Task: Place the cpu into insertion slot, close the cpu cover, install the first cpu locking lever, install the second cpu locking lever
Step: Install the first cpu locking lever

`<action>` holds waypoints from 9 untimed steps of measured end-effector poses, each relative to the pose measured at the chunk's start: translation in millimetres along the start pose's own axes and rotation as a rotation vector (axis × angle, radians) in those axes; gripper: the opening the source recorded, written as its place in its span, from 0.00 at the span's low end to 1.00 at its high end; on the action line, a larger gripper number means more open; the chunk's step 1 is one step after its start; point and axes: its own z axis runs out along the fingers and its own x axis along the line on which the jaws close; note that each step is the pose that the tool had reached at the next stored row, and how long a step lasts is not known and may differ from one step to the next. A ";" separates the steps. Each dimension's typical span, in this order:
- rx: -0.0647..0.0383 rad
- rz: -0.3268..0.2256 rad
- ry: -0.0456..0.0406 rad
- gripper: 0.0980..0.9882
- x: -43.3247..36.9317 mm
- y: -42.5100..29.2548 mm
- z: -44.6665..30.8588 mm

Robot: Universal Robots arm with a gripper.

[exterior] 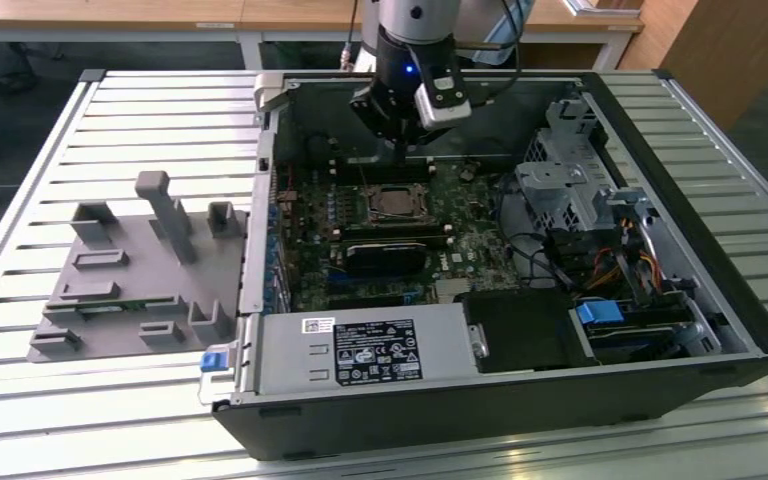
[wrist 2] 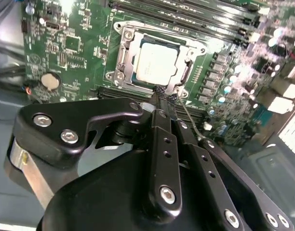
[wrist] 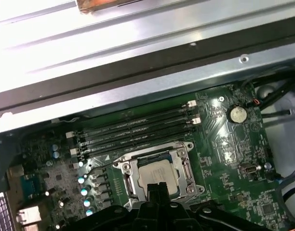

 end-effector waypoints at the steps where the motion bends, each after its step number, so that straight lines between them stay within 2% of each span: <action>1: 0.000 -0.016 0.0001 0.01 0.0 0.0 0.0; 9: 0.001 -0.155 0.0011 0.01 0.0 0.0 0.1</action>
